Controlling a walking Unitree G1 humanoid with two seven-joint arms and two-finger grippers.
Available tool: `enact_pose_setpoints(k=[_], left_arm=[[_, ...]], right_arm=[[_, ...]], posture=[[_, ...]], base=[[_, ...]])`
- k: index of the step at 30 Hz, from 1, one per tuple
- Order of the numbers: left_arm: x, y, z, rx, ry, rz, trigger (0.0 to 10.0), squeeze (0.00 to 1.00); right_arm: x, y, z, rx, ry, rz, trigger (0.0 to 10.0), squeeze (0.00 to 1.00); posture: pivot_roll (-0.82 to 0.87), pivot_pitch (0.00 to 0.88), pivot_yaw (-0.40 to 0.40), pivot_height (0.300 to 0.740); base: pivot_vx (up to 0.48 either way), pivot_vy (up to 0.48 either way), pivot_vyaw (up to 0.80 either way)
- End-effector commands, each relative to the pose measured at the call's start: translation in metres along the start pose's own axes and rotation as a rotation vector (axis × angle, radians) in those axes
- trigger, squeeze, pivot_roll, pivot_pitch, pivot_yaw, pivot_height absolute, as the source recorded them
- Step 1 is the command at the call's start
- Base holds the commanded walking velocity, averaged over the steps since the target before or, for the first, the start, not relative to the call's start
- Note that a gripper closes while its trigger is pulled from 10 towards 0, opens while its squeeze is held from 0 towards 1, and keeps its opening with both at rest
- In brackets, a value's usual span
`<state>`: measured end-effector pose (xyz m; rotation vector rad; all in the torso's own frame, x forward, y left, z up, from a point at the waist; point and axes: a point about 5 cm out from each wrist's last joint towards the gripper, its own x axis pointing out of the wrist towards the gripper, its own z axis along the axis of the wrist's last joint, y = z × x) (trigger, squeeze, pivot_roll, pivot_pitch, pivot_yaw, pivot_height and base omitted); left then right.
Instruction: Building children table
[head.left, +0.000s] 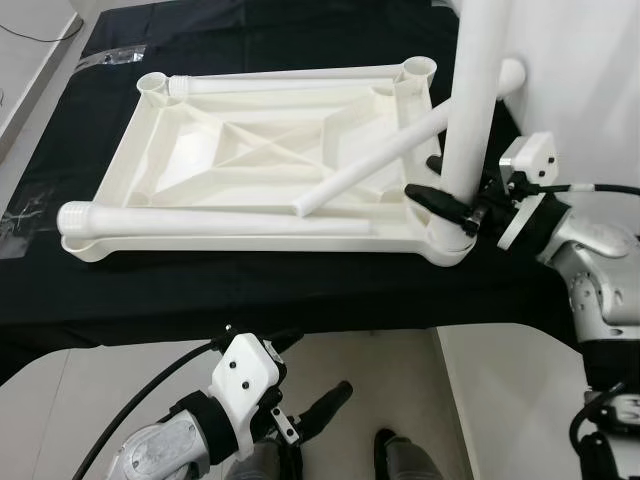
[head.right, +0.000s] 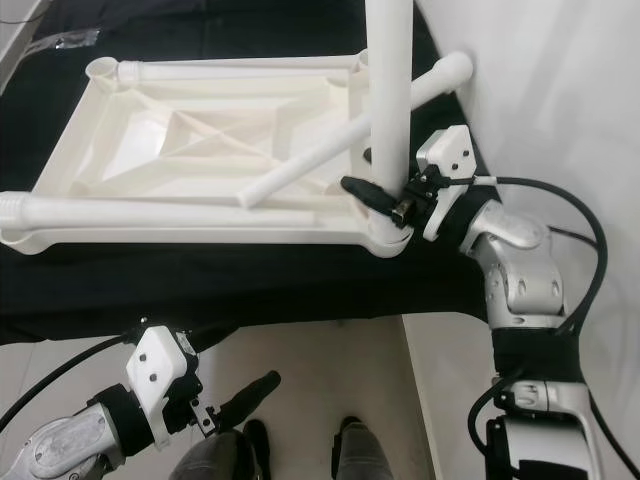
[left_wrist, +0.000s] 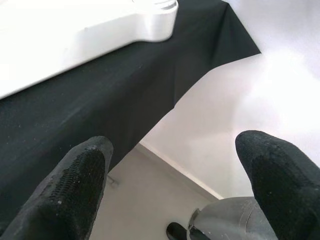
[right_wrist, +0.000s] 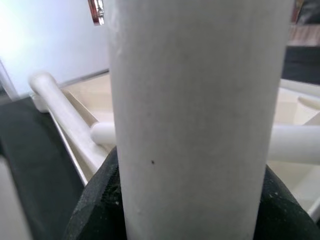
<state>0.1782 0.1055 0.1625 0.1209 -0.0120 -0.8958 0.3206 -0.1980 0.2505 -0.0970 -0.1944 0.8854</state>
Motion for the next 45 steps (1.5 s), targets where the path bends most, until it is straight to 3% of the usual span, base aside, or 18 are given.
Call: enact_pose_setpoints(k=[1, 4, 11, 14, 17, 20, 27, 31, 35, 40, 42, 43, 45], left_arm=[[-0.001, -0.002, -0.001, -0.014, 0.003, -0.002, 10.0, 0.00], [-0.001, -0.001, -0.001, -0.013, 0.003, -0.002, 10.0, 0.00], [-0.001, -0.001, -0.002, -0.009, 0.003, 0.000, 10.0, 0.00], [0.000, 0.000, -0.002, -0.008, 0.003, 0.001, 10.0, 0.00], [0.000, 0.000, -0.001, -0.007, 0.000, 0.003, 10.0, 0.00], [0.000, -0.001, -0.001, -0.008, -0.001, 0.003, 10.0, 0.00], [0.000, -0.001, -0.001, -0.009, -0.001, 0.003, 10.0, 0.00], [0.000, -0.001, -0.002, -0.009, 0.000, 0.001, 10.0, 0.00], [0.001, -0.002, -0.002, -0.010, 0.000, 0.001, 10.0, 0.00], [0.001, -0.003, -0.002, -0.010, -0.002, 0.001, 10.0, 0.00], [0.001, -0.003, -0.002, -0.010, -0.002, 0.000, 10.0, 0.00], [0.002, -0.003, -0.002, -0.011, -0.003, -0.003, 10.0, 0.00], [0.001, -0.004, -0.002, -0.012, -0.004, -0.005, 10.0, 0.00]], right_arm=[[0.012, 0.022, -0.017, 0.111, 0.015, 0.078, 10.0, 0.00], [0.026, 0.047, -0.024, 0.147, -0.015, 0.080, 10.0, 0.00], [0.047, 0.079, -0.030, 0.100, -0.001, 0.087, 10.0, 0.00], [0.051, 0.082, -0.030, 0.066, 0.008, 0.072, 10.0, 0.00], [0.063, 0.077, -0.027, -0.036, 0.025, -0.006, 10.0, 0.00], [0.066, 0.076, -0.023, -0.053, 0.019, -0.035, 10.0, 0.00], [0.086, 0.075, -0.013, -0.059, -0.031, -0.120, 10.0, 0.00], [0.101, 0.074, -0.004, 0.014, -0.103, -0.171, 10.0, 0.00], [0.104, 0.074, -0.003, 0.033, -0.122, -0.182, 10.0, 0.00], [0.089, 0.076, -0.002, -0.010, -0.109, 0.100, 10.0, 0.00], [0.087, 0.076, -0.001, -0.018, -0.107, 0.129, 10.0, 0.00], [0.077, 0.068, -0.001, -0.041, -0.060, 0.246, 10.0, 0.00], [0.070, 0.062, -0.002, -0.061, -0.018, 0.323, 10.0, 0.00]], posture=[[0.03, 0.294, 0.056, 0.740], [0.03, 0.294, 0.057, 0.740], [0.03, 0.292, 0.054, 0.740], [0.03, 0.292, 0.054, 0.740], [0.03, 0.293, 0.052, 0.740], [0.03, 0.292, 0.051, 0.740], [0.03, 0.293, 0.050, 0.740], [0.04, 0.288, 0.049, 0.740], [0.03, 0.285, 0.047, 0.740], [0.03, 0.281, 0.047, 0.740], [0.03, 0.281, 0.047, 0.740], [0.03, 0.281, 0.045, 0.740], [0.03, 0.281, 0.043, 0.740]], base=[[0.000, 0.000, 0.00], [0.000, 0.000, 0.00], [0.000, 0.000, 0.00], [0.000, 0.000, 0.00], [0.000, 0.000, 0.00], [0.000, 0.000, 0.00], [0.000, 0.000, 0.00], [0.000, 0.000, 0.00], [0.000, 0.000, 0.00], [0.000, 0.000, 0.00], [0.000, 0.000, 0.00], [0.000, 0.000, 0.00], [0.000, 0.000, 0.00]])
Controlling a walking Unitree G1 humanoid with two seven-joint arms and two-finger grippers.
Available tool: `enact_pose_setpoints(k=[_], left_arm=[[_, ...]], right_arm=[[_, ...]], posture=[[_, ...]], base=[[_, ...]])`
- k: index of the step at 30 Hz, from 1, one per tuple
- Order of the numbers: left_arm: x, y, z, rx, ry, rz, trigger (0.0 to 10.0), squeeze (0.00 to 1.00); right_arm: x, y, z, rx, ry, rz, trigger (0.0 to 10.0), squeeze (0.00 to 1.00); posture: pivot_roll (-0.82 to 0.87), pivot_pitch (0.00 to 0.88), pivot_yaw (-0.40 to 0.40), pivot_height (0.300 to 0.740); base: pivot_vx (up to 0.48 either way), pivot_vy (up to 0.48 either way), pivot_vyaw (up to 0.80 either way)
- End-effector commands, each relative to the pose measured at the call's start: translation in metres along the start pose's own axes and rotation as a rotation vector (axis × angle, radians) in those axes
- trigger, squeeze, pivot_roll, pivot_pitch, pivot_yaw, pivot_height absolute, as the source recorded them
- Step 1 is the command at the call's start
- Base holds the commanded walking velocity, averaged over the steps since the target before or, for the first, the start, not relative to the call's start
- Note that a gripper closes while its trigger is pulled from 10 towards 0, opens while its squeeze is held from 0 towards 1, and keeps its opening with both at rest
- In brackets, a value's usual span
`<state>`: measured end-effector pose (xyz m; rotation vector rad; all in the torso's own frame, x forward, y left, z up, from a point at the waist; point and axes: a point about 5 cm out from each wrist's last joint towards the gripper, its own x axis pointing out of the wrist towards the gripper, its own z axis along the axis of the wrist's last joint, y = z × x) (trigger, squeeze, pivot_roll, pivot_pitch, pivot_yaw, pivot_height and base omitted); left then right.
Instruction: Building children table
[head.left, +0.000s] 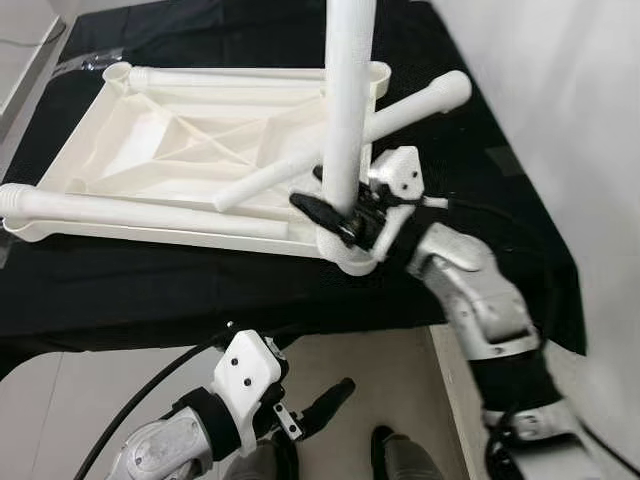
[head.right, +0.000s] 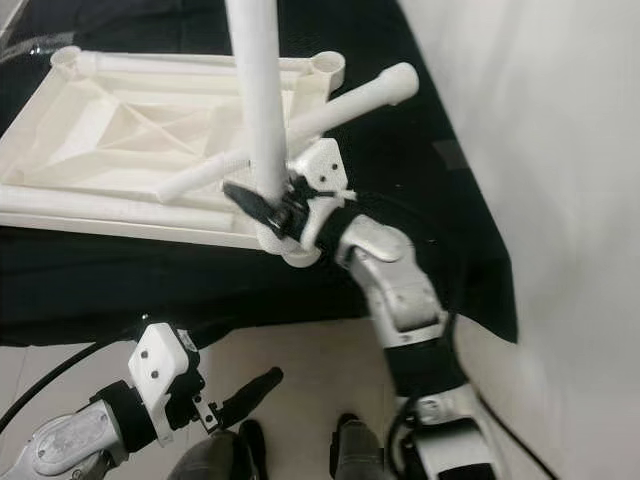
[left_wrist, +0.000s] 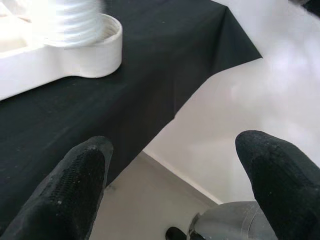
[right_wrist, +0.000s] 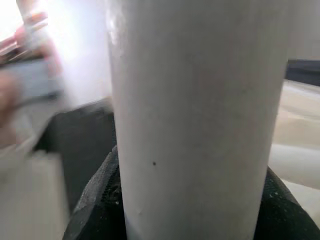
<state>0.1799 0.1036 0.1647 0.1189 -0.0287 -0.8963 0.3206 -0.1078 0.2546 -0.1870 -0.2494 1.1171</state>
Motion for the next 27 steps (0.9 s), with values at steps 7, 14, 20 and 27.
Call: enact_pose_setpoints(k=[7, 14, 20, 27], left_arm=[[-0.002, -0.005, -0.002, -0.018, 0.009, 0.002, 10.0, 0.00], [-0.005, -0.006, 0.000, -0.019, 0.012, 0.005, 10.0, 0.00], [-0.007, -0.007, 0.001, -0.023, 0.015, 0.002, 10.0, 0.00], [-0.010, -0.009, 0.002, -0.028, 0.023, -0.002, 10.0, 0.00]], right_arm=[[-0.001, -0.014, -0.009, 0.041, 0.027, 0.086, 10.0, 0.00], [0.001, -0.026, -0.010, 0.095, -0.005, 0.079, 10.0, 0.00], [0.000, -0.030, -0.014, 0.106, -0.002, 0.112, 10.0, 0.00], [-0.008, -0.040, -0.008, 0.069, -0.004, 0.175, 10.0, 0.00]], posture=[[0.04, 0.294, 0.038, 0.740], [0.06, 0.313, 0.043, 0.740], [0.07, 0.329, 0.049, 0.740], [0.08, 0.341, 0.059, 0.740]], base=[[0.000, 0.000, 0.00], [0.000, 0.000, 0.00], [0.000, 0.000, 0.00], [0.000, 0.000, 0.00]])
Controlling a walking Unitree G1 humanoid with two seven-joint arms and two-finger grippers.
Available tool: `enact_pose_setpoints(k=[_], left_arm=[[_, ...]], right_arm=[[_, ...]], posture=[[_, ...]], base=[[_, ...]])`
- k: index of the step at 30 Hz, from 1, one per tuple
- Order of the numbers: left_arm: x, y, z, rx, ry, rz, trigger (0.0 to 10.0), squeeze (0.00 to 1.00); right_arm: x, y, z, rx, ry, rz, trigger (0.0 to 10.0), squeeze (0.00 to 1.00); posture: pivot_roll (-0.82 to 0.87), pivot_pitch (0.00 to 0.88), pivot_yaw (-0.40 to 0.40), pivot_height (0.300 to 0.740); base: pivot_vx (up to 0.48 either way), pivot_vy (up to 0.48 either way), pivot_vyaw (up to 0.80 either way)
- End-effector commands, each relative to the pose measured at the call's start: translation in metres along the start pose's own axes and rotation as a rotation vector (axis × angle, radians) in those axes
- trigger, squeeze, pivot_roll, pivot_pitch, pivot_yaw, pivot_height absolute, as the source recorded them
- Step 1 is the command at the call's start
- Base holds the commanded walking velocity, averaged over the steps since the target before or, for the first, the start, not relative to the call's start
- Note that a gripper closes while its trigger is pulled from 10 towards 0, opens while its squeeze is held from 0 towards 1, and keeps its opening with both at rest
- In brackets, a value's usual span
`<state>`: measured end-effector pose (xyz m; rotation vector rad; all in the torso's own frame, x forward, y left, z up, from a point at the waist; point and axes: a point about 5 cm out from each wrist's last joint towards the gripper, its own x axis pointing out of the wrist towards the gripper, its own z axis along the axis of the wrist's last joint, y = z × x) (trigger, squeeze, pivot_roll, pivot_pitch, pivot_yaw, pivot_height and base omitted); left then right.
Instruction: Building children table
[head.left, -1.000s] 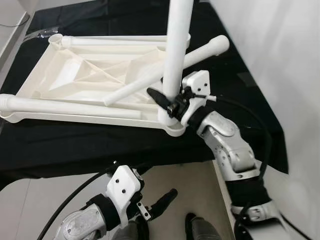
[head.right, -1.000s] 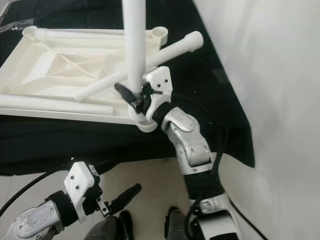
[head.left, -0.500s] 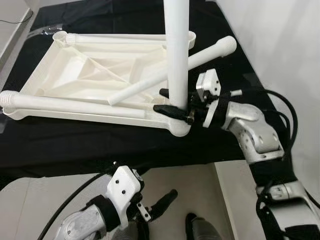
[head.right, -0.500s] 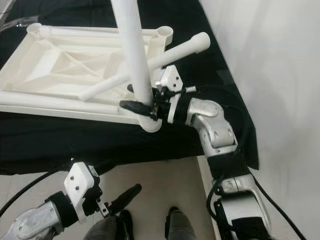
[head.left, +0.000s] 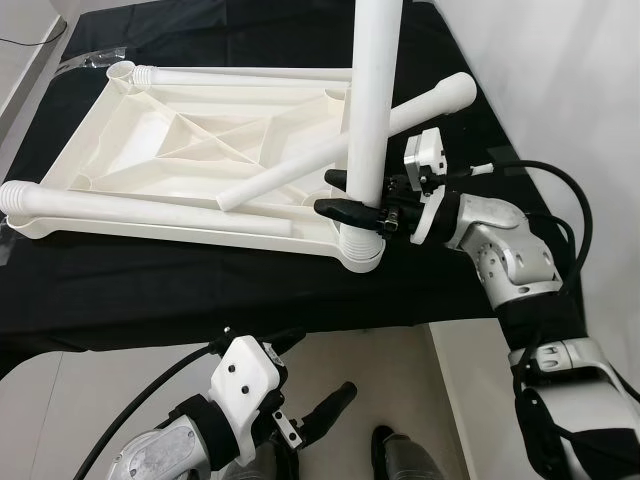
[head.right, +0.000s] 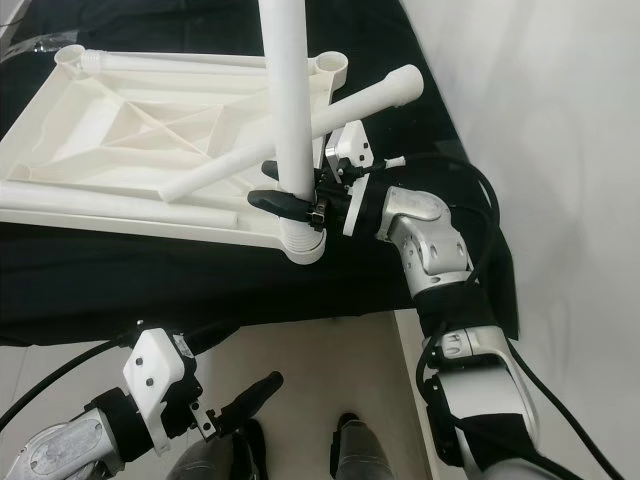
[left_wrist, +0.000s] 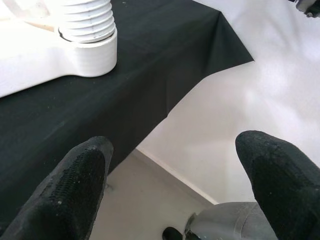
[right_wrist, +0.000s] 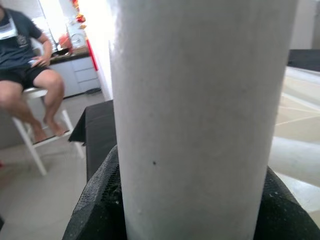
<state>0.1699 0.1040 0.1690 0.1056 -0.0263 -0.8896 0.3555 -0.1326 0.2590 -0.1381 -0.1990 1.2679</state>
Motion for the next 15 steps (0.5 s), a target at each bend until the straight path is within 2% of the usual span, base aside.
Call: enact_pose_setpoints(k=[1, 10, 12, 15], left_arm=[[-0.004, -0.003, -0.003, -0.016, 0.027, -0.009, 10.0, 0.00], [-0.005, -0.003, -0.002, -0.017, 0.032, -0.010, 10.0, 0.00], [-0.006, -0.003, -0.001, -0.017, 0.034, -0.009, 10.0, 0.00], [-0.007, -0.003, -0.001, -0.016, 0.036, -0.010, 10.0, 0.00]], right_arm=[[-0.001, 0.001, -0.001, -0.012, 0.003, 0.038, 10.0, 0.00], [-0.003, 0.007, -0.004, -0.067, 0.058, 0.143, 10.0, 0.00], [-0.004, 0.012, -0.013, -0.113, 0.133, 0.197, 10.0, 0.00], [-0.005, 0.014, -0.017, -0.146, 0.178, 0.217, 10.0, 0.00]], posture=[[0.08, 0.341, 0.059, 0.740], [0.10, 0.350, 0.065, 0.740], [0.10, 0.352, 0.067, 0.740], [0.10, 0.352, 0.067, 0.740]], base=[[0.000, 0.000, 0.00], [0.000, 0.000, 0.00], [0.000, 0.000, 0.00], [0.000, 0.000, 0.00]])
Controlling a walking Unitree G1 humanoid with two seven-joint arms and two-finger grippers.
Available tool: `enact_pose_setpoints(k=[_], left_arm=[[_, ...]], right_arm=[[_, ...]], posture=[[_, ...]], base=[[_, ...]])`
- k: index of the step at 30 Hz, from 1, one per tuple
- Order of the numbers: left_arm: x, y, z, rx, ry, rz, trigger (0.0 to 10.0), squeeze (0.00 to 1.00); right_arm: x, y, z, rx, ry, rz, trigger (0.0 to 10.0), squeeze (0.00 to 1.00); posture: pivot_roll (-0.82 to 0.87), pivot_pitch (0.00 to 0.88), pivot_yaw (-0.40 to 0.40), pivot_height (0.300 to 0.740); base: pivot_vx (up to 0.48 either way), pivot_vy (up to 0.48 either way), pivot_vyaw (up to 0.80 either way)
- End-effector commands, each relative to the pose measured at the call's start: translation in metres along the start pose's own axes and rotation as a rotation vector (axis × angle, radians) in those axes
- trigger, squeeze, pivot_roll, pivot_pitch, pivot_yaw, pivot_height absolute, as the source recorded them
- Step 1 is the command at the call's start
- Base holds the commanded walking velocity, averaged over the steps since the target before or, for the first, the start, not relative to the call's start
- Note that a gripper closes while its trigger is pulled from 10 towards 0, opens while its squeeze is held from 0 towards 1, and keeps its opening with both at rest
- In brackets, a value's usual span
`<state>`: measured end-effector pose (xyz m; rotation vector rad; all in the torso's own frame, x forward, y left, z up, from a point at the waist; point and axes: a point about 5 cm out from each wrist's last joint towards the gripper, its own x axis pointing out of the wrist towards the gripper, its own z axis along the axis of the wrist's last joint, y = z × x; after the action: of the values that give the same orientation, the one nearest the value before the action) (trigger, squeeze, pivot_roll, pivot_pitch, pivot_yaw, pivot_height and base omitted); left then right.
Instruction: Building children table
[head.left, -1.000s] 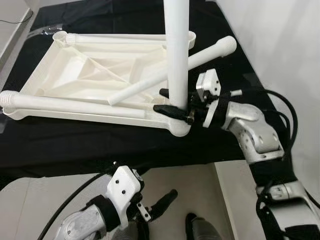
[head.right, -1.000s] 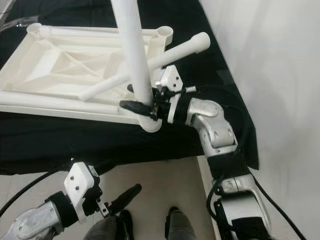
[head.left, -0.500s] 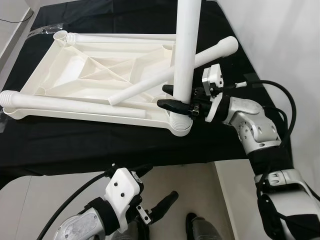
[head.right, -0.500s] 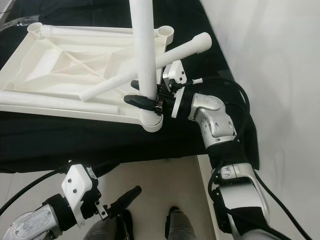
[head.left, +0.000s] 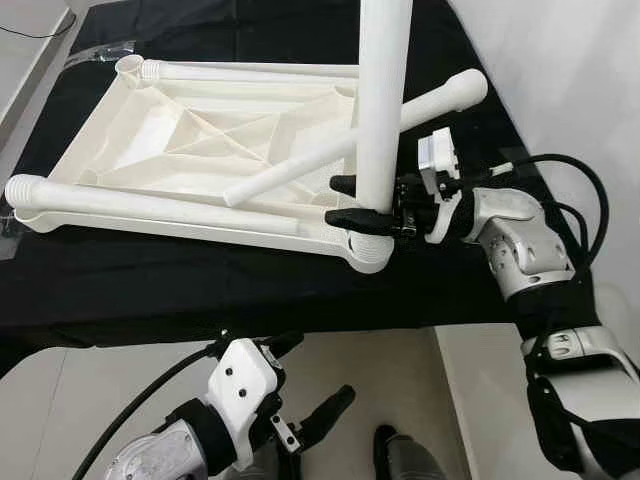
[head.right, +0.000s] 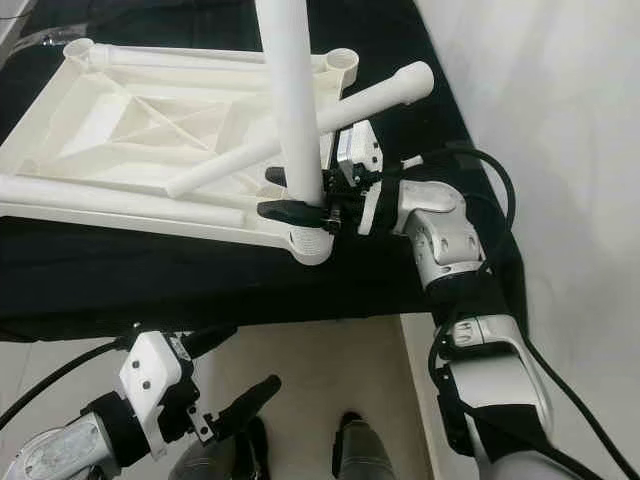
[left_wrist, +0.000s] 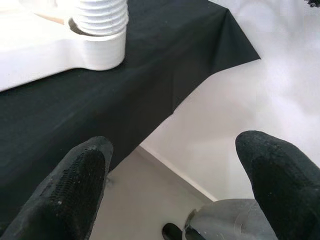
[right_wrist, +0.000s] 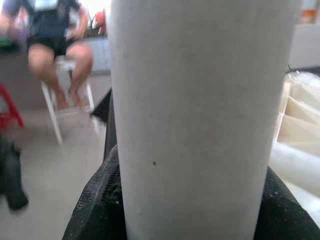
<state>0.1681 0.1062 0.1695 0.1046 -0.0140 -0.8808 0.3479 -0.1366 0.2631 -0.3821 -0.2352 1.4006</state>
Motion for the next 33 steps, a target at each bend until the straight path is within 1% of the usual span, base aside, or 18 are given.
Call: enact_pose_setpoints(k=[1, 5, 8, 10, 12, 14, 16, 17, 19, 20, 22, 23, 24, 26, 27, 29, 31, 33], left_arm=[[-0.004, -0.002, -0.002, -0.010, 0.027, -0.018, 10.0, 0.00], [-0.005, -0.002, -0.001, -0.008, 0.030, -0.018, 10.0, 0.00], [-0.004, -0.002, -0.002, -0.006, 0.033, -0.020, 10.0, 0.00], [-0.004, -0.002, -0.002, -0.005, 0.033, -0.020, 10.0, 0.00], [-0.004, -0.002, -0.001, -0.004, 0.034, -0.019, 10.0, 0.00], [-0.004, -0.002, -0.001, -0.005, 0.033, -0.016, 10.0, 0.00], [-0.004, -0.002, -0.001, -0.006, 0.033, -0.016, 10.0, 0.00], [-0.004, -0.002, -0.001, -0.006, 0.033, -0.016, 10.0, 0.00], [-0.003, -0.002, -0.001, -0.008, 0.032, -0.016, 10.0, 0.00], [-0.003, -0.002, -0.001, -0.008, 0.032, -0.016, 10.0, 0.00], [-0.003, -0.002, -0.001, -0.010, 0.030, -0.016, 10.0, 0.00], [-0.003, -0.002, -0.001, -0.010, 0.030, -0.016, 10.0, 0.00], [-0.003, -0.002, -0.001, -0.010, 0.030, -0.015, 10.0, 0.00], [-0.002, -0.002, -0.002, -0.010, 0.029, -0.012, 10.0, 0.00], [-0.002, -0.002, -0.002, -0.010, 0.029, -0.012, 10.0, 0.00], [-0.001, -0.001, -0.002, -0.010, 0.027, -0.010, 10.0, 0.00], [-0.001, -0.001, -0.002, -0.010, 0.027, -0.010, 10.0, 0.00], [-0.001, -0.001, -0.002, -0.014, 0.024, -0.010, 10.0, 0.00]], right_arm=[[0.005, 0.013, -0.023, 0.027, 0.104, 0.077, 10.0, 0.00], [0.007, 0.008, -0.022, 0.009, 0.101, 0.046, 10.0, 0.00], [0.007, -0.003, -0.020, 0.020, 0.089, -0.018, 10.0, 0.00], [0.007, -0.005, -0.018, 0.026, 0.081, -0.030, 10.0, 0.00], [0.007, -0.006, -0.016, 0.037, 0.065, -0.018, 10.0, 0.00], [0.006, -0.004, -0.013, 0.071, 0.037, 0.030, 10.0, 0.00], [0.006, -0.003, -0.012, 0.088, 0.023, 0.052, 10.0, 0.00], [0.006, -0.003, -0.012, 0.088, 0.023, 0.052, 10.0, 0.00], [0.008, -0.004, -0.014, 0.128, 0.005, 0.046, 10.0, 0.00], [0.008, -0.004, -0.014, 0.128, 0.005, 0.046, 10.0, 0.00], [0.010, -0.008, -0.020, 0.150, 0.005, -0.032, 10.0, 0.00], [0.010, -0.008, -0.020, 0.150, 0.005, -0.032, 10.0, 0.00], [0.010, -0.011, -0.023, 0.164, -0.002, -0.092, 10.0, 0.00], [0.009, -0.013, -0.026, 0.181, -0.012, -0.165, 10.0, 0.00], [0.009, -0.013, -0.026, 0.181, -0.012, -0.165, 10.0, 0.00], [0.007, -0.014, -0.028, 0.184, -0.007, -0.224, 10.0, 0.00], [0.007, -0.014, -0.028, 0.184, -0.007, -0.224, 10.0, 0.00], [0.003, -0.013, -0.031, 0.188, 0.009, -0.307, 10.0, 0.00]], posture=[[0.10, 0.352, 0.068, 0.740], [0.10, 0.351, 0.070, 0.740], [0.11, 0.350, 0.068, 0.740], [0.11, 0.350, 0.068, 0.740], [0.11, 0.350, 0.067, 0.740], [0.10, 0.350, 0.065, 0.740], [0.10, 0.351, 0.065, 0.740], [0.10, 0.351, 0.065, 0.740], [0.10, 0.348, 0.064, 0.740], [0.10, 0.348, 0.064, 0.740], [0.09, 0.345, 0.059, 0.740], [0.09, 0.345, 0.059, 0.740], [0.09, 0.343, 0.057, 0.740], [0.09, 0.339, 0.057, 0.740], [0.09, 0.339, 0.057, 0.740], [0.09, 0.336, 0.057, 0.740], [0.09, 0.336, 0.057, 0.740], [0.08, 0.330, 0.056, 0.740]], base=[[0.000, 0.000, 0.00], [0.000, 0.000, 0.00], [0.000, 0.000, 0.00], [0.000, 0.000, 0.00], [0.000, 0.000, 0.00], [0.000, 0.000, 0.00], [0.000, 0.000, 0.00], [0.000, 0.000, 0.00], [0.000, 0.000, 0.00], [0.000, 0.000, 0.00], [0.000, 0.000, 0.00], [0.000, 0.000, 0.00], [0.000, 0.000, 0.00], [0.000, 0.000, 0.00], [0.000, 0.000, 0.00], [0.000, 0.000, 0.00], [0.000, 0.000, 0.00], [0.000, 0.000, 0.00]])
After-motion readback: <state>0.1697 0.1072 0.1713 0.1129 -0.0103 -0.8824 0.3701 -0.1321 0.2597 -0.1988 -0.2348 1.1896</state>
